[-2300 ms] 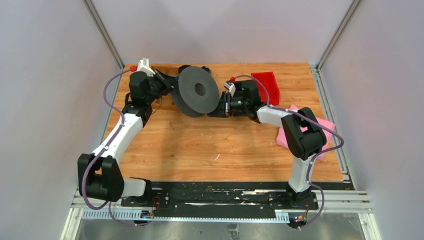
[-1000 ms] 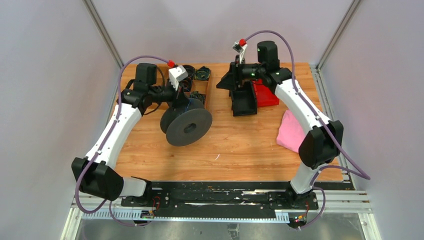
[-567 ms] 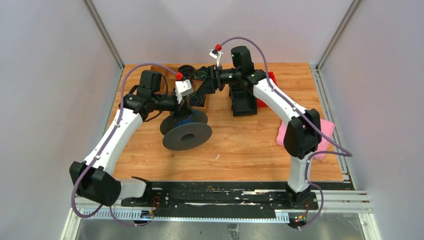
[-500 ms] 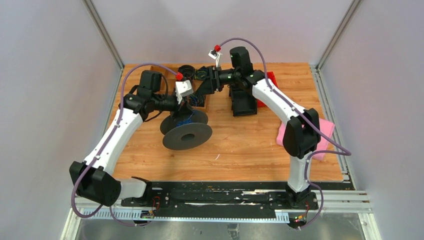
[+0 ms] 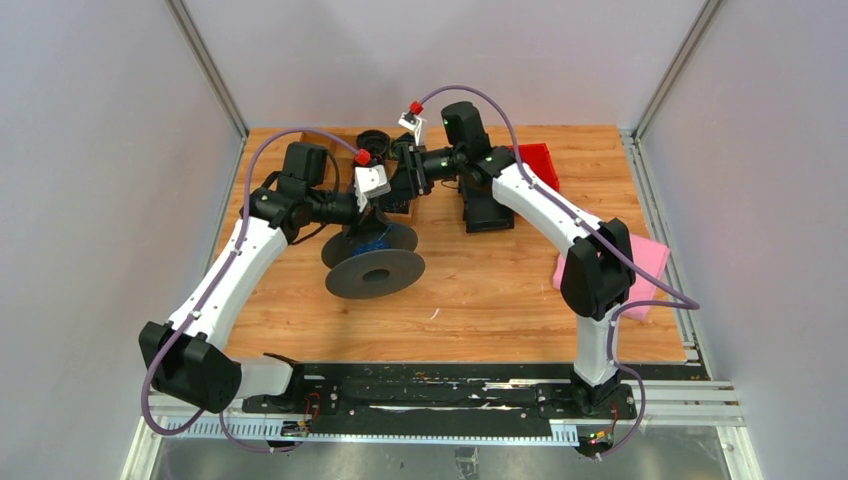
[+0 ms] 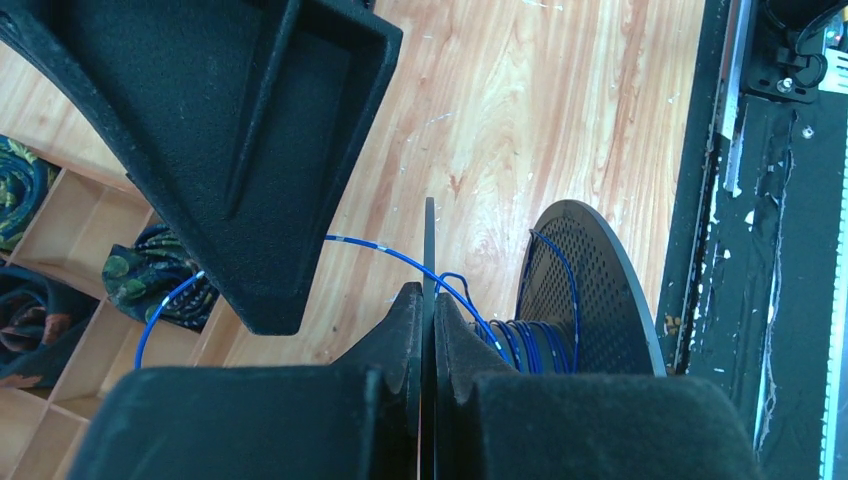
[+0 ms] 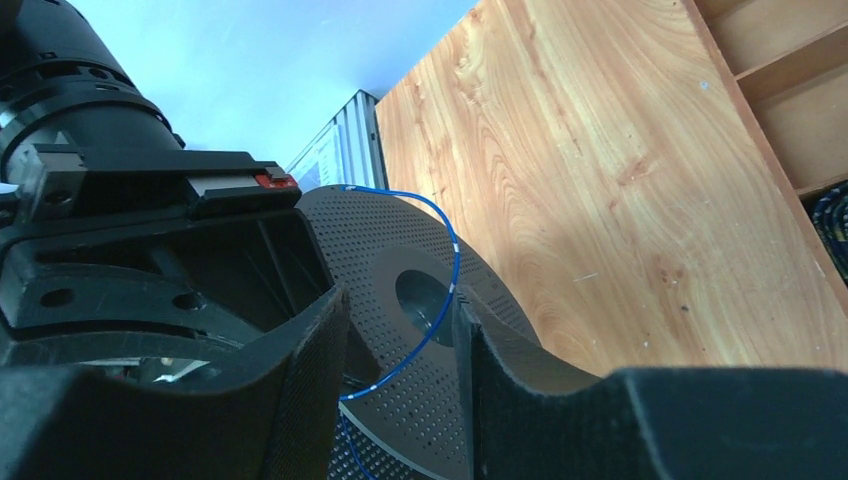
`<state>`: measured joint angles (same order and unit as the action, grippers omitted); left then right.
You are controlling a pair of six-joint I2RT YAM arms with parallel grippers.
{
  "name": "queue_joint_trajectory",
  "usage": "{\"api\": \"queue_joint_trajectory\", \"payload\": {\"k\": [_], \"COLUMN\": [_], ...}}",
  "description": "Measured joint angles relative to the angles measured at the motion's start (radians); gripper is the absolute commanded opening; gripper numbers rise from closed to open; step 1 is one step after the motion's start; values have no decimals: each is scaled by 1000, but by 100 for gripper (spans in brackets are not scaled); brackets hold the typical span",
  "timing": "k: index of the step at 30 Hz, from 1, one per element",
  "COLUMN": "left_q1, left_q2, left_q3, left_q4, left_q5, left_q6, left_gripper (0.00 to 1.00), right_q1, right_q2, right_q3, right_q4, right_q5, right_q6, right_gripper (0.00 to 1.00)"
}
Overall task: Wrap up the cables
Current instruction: Wrap the cable around the cable reel.
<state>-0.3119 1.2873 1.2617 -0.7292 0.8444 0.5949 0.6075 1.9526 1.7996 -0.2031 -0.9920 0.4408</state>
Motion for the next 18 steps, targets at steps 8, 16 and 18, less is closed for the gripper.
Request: {"api": "queue_joint_trajectory", "payload": {"k": [8, 16, 18], "left_q1": [0, 0, 0], "left_q2": [0, -23, -41], "left_q3": [0, -19, -34], "left_q4": [0, 20, 32], "left_q5": [-4, -23, -34], "left_q6": [0, -4, -12], "left_gripper": [0, 0, 0], "right_q1": [6, -2, -9], "right_q2": [0, -6, -18], "right_q3": [0, -12, -33], "right_q4": [-68, -129, -138], "right_q5": [64, 198, 229], "right_q6": [-64, -111, -121], "right_gripper": [13, 2, 1]}}
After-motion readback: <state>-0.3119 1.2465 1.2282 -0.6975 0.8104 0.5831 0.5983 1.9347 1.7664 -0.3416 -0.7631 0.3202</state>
